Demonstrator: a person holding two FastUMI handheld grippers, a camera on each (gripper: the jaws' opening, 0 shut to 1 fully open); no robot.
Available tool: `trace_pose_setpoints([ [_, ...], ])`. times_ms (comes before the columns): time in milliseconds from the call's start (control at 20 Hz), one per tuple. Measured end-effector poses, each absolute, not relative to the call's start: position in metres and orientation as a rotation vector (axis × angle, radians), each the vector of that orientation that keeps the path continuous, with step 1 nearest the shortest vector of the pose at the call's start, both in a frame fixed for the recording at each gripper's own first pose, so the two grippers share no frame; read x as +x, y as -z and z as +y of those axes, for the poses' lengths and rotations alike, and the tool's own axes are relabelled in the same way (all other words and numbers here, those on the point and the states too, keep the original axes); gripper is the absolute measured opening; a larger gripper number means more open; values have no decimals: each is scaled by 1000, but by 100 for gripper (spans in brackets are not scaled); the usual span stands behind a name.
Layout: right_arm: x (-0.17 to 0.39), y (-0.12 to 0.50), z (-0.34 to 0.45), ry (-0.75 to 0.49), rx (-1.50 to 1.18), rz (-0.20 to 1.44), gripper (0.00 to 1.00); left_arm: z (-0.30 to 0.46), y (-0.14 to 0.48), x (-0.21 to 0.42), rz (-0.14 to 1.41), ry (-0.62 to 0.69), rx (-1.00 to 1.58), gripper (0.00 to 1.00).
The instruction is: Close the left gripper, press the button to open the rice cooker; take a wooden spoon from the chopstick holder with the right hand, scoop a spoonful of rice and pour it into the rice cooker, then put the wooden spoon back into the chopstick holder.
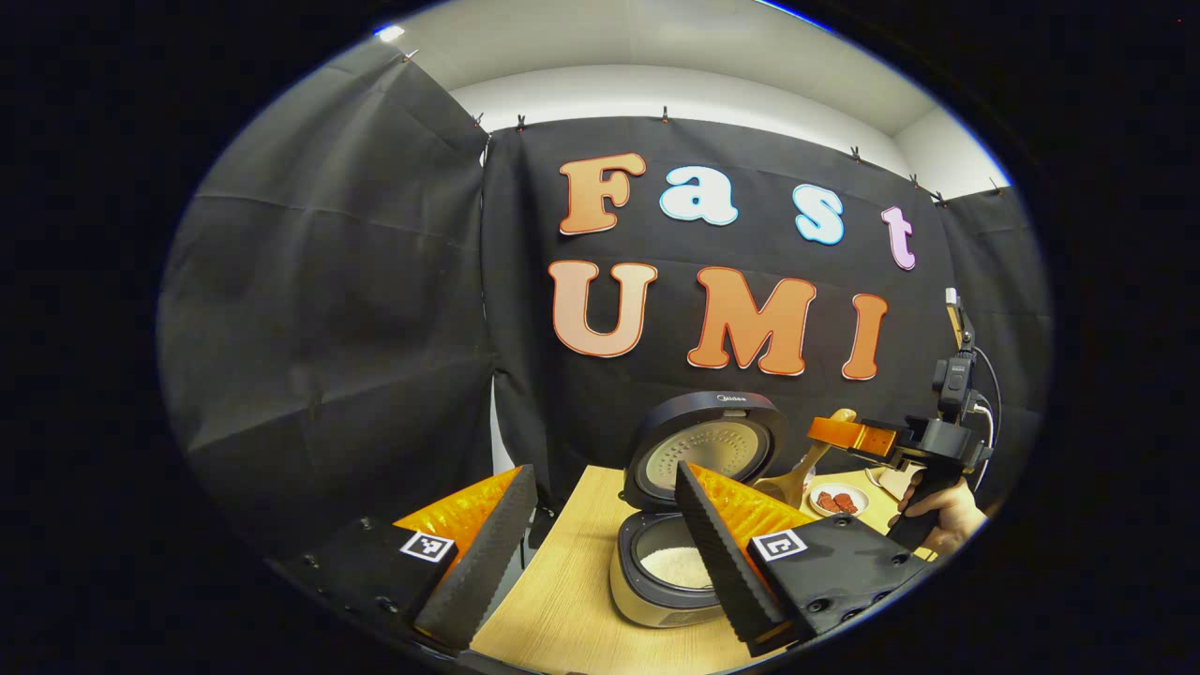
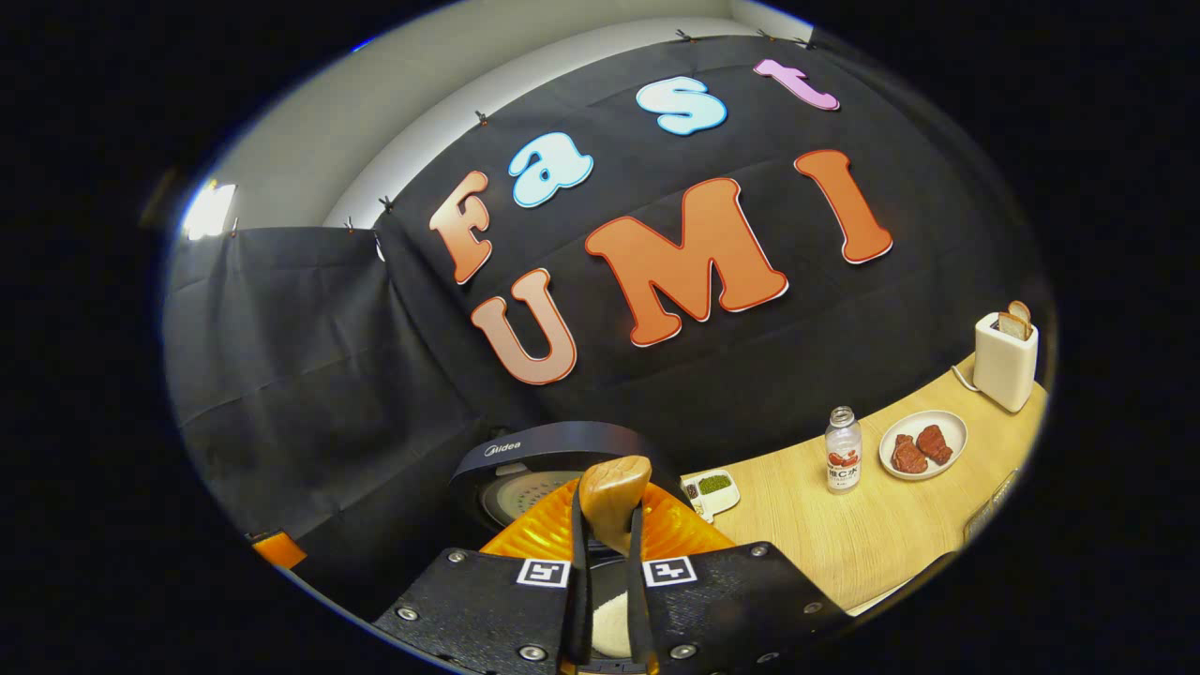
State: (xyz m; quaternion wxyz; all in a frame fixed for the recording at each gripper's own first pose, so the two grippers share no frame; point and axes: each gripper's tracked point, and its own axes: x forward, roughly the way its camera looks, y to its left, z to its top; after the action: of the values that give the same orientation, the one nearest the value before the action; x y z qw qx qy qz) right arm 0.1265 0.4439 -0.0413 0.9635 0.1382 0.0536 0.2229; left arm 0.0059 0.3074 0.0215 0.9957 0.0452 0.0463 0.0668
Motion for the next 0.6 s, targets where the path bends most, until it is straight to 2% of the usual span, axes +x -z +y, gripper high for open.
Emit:
trace_pose_setpoints([
  [600, 101, 49, 480, -588, -17, 49, 14, 312, -18, 4, 98, -145, 98, 97],
])
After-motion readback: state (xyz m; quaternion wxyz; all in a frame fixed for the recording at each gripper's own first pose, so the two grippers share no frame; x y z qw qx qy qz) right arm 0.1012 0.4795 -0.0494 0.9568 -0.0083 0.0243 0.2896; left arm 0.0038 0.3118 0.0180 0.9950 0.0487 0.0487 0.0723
